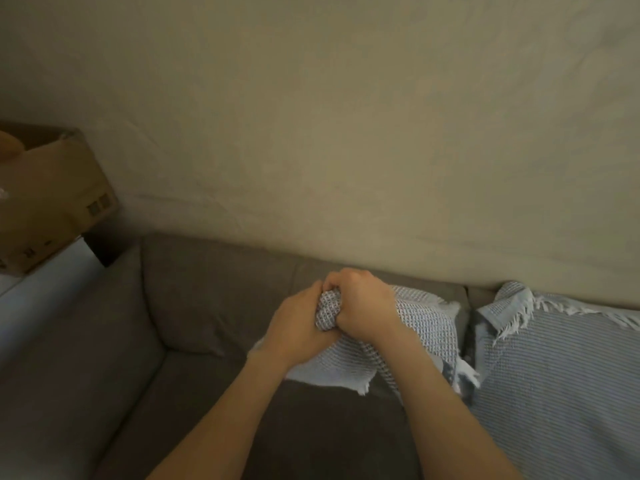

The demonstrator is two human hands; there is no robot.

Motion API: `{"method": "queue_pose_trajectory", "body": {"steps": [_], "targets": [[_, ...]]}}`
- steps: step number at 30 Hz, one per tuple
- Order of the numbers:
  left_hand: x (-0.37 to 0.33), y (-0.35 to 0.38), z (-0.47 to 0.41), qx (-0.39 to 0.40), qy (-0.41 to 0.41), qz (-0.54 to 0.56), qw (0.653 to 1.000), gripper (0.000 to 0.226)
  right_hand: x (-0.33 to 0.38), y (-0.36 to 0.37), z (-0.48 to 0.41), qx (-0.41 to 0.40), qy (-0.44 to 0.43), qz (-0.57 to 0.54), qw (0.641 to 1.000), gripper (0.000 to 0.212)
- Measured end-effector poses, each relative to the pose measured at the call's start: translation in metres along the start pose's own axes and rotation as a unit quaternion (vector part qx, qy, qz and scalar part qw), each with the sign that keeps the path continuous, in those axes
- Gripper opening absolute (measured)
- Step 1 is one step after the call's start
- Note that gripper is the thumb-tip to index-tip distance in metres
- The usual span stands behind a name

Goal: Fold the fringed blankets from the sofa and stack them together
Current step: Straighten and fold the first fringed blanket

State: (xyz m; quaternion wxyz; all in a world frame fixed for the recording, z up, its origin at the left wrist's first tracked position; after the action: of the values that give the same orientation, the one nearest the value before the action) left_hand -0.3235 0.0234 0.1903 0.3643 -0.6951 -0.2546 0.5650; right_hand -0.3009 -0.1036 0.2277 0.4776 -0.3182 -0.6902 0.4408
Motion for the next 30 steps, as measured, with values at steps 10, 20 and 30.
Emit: {"method": "queue_pose_trajectory", "body": {"steps": [10,20,30], "targets": [[-0.027,-0.026,-0.010,-0.068,0.026,-0.179,0.981,0.010,-0.049,0.020,0.018,-0.029,0.039,-0.084,0.995,0.039],[0.014,-0.045,-0.011,-0.100,-0.161,-0.186,0.964,0.030,-0.028,-0.011,-0.002,-0.028,0.054,0.025,0.998,0.032],[0.035,-0.013,-0.003,0.023,-0.129,-0.087,0.988,0.030,0.002,-0.040,-0.018,-0.058,-0.046,0.171,0.982,0.052]]}}
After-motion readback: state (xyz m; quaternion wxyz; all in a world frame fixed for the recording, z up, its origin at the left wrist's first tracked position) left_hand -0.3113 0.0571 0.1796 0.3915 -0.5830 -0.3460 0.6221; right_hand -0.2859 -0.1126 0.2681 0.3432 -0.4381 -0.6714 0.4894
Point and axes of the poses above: each hand's wrist, its own z-axis away from the middle knuckle, its own y-axis out of the palm, x = y × z, the point moved 6 cm from there along -z, towards the middle knuckle, and after that the axes turned 3 degrees about -z, right-handed, at the moved point
